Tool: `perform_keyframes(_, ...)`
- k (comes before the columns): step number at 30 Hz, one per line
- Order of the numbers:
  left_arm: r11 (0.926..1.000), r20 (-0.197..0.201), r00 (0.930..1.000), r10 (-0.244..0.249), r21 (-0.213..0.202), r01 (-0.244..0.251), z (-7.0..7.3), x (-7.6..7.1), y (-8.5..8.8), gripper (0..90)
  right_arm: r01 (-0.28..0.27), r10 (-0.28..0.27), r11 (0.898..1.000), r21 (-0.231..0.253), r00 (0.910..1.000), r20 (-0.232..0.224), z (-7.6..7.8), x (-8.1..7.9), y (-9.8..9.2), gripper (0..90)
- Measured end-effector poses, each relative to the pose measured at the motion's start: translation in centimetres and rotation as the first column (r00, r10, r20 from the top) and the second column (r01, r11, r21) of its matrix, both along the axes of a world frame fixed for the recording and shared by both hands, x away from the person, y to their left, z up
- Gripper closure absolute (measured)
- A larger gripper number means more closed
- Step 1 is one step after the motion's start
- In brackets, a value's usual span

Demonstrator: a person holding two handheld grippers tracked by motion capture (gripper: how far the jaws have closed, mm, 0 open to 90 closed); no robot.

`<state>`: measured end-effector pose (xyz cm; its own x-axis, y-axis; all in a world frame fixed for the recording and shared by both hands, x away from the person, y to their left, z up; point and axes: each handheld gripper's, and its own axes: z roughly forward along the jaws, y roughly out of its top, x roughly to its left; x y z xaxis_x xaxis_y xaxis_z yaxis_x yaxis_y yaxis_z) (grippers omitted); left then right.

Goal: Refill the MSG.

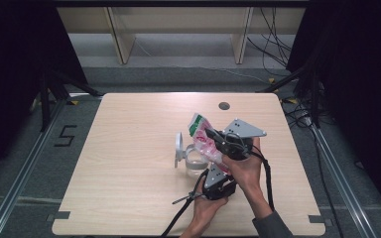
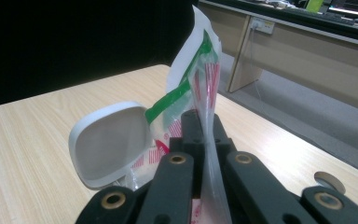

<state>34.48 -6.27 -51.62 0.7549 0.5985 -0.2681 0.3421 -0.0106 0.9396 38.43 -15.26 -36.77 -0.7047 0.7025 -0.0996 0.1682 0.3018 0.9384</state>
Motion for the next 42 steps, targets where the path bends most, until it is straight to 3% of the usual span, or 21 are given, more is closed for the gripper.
perform_keyframes(12, 0.9999, -0.001, 1.0000, -0.007, -0.007, 0.007, 0.04, 0.12, -0.10, 79.5, -0.007, 0.007, 1.000, -0.008, 1.0000, 0.005, -0.23, 0.49, 0.32, 90.0)
perform_keyframes(13, 0.9999, -0.001, 1.0000, -0.006, -0.009, 0.006, 0.07, 0.13, -0.10, 79.4, 0.001, 0.000, 1.000, -0.021, 0.9994, 0.034, -0.22, 0.62, 0.27, 90.0)
perform_keyframes(14, 1.0000, -0.002, 1.0000, -0.004, -0.008, 0.004, 0.10, 0.12, -0.11, 79.5, -0.006, 0.006, 1.000, -0.011, 0.9999, 0.009, -0.24, 0.58, 0.34, 90.0)
perform_keyframes(19, 0.9999, 0.005, 1.0000, -0.008, -0.011, 0.008, 0.11, 0.11, -0.07, 79.4, 0.008, -0.008, 1.000, -0.005, 0.9999, -0.008, -0.24, 0.49, 0.45, 90.0)
perform_keyframes(42, 0.9997, 0.009, 0.9999, -0.009, -0.023, 0.009, 0.21, 0.09, -0.15, 79.5, -0.002, 0.002, 1.000, -0.017, 1.0000, 0.002, -0.31, 0.75, 0.81, 90.0)
